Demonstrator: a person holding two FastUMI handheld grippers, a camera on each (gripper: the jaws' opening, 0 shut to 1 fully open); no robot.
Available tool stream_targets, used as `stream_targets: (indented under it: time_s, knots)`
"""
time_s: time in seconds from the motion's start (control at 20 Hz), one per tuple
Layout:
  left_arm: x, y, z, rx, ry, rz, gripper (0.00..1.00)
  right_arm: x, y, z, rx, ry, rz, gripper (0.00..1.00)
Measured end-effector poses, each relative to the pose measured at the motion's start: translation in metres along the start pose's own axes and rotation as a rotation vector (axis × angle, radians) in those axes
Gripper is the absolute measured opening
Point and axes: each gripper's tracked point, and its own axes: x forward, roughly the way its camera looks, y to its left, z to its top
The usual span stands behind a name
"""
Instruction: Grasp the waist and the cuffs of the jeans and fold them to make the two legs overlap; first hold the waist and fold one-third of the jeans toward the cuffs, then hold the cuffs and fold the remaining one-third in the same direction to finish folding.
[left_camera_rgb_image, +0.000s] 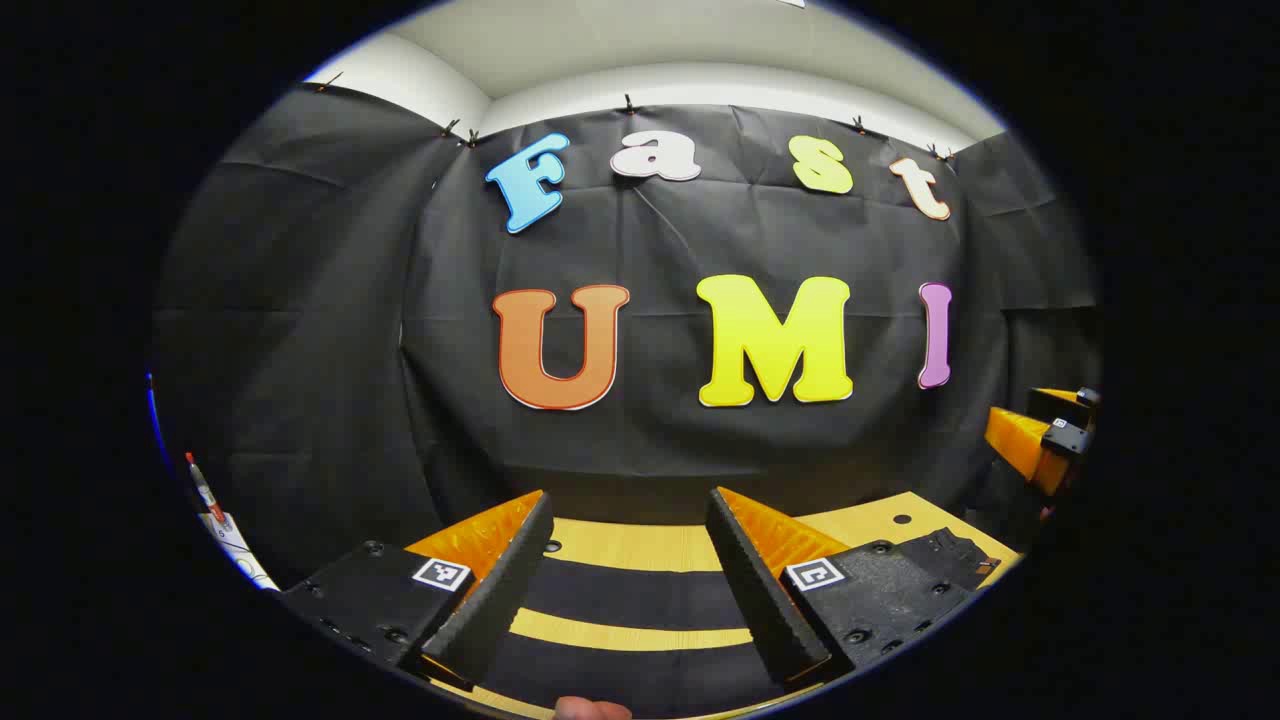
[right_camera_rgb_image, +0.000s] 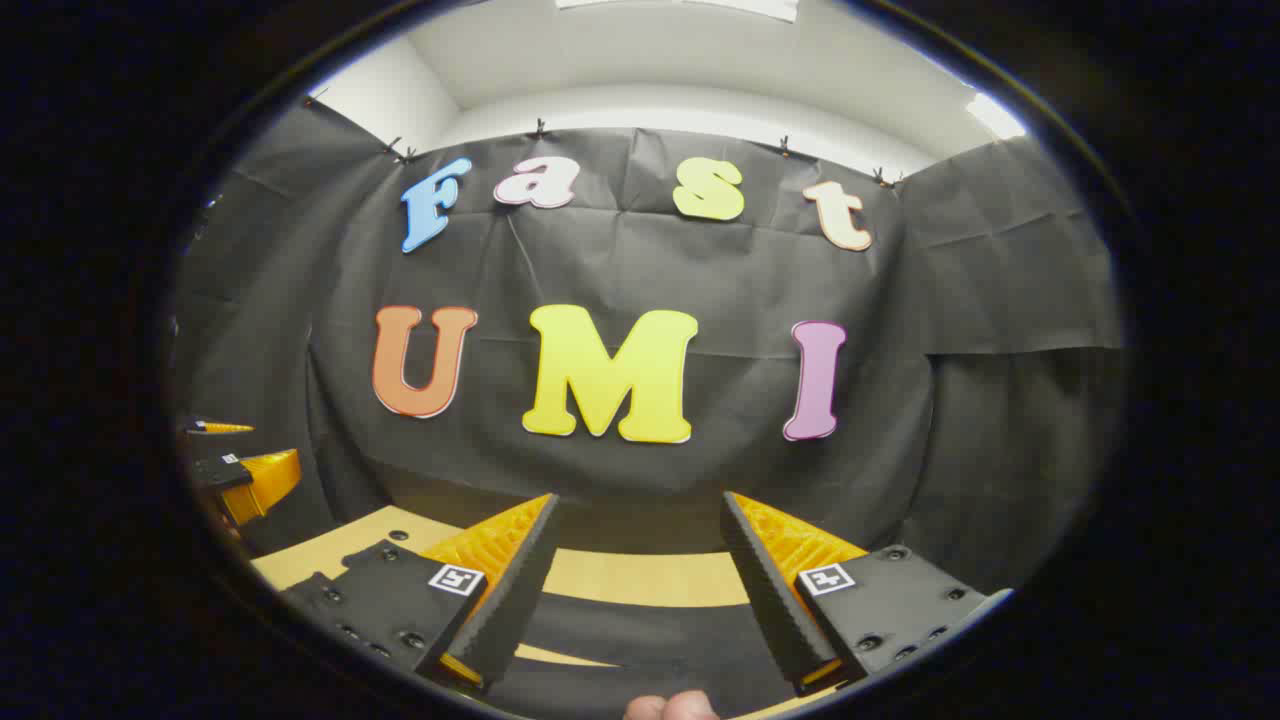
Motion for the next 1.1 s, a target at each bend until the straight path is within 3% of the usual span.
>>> stream_targets:
  time_s: [0.05,0.1,0.35,0.4,0.45,0.5,0.8,0.85,0.9,1.1]
  knots:
    - [0.002,0.0,-0.001,0.002,0.001,0.0,0.99,0.001,-0.002,0.0,0.002,-0.002,-0.002,0.98]
    - [0.002,-0.001,0.0,0.004,0.001,0.003,1.0,0.003,-0.005,0.0,0.0,-0.003,-0.005,0.97]
    - [0.007,-0.007,-0.002,0.005,0.009,0.006,0.99,0.008,-0.018,-0.003,0.004,0.004,-0.014,0.98]
    - [0.009,-0.008,-0.002,0.004,0.014,0.006,0.89,0.009,-0.021,-0.003,0.002,0.005,-0.017,0.97]
    - [0.009,-0.008,-0.002,0.005,0.016,0.008,0.89,0.009,-0.023,-0.004,0.003,0.006,-0.016,0.97]
    - [0.01,-0.009,-0.002,0.006,0.016,0.007,1.0,0.011,-0.027,-0.004,0.003,0.009,-0.018,0.98]
    - [0.015,-0.016,-0.001,0.017,0.015,0.007,1.0,0.015,-0.041,-0.008,0.007,0.021,-0.024,0.98]
    - [0.015,-0.017,-0.001,0.018,0.015,0.007,0.89,0.016,-0.043,-0.01,0.007,0.023,-0.024,0.98]
    - [0.016,-0.017,-0.001,0.02,0.014,0.007,0.99,0.017,-0.045,-0.01,0.007,0.026,-0.024,0.97]
    - [0.021,-0.014,-0.003,0.032,0.018,0.011,0.99,0.024,-0.056,-0.015,0.016,0.042,-0.025,0.97]
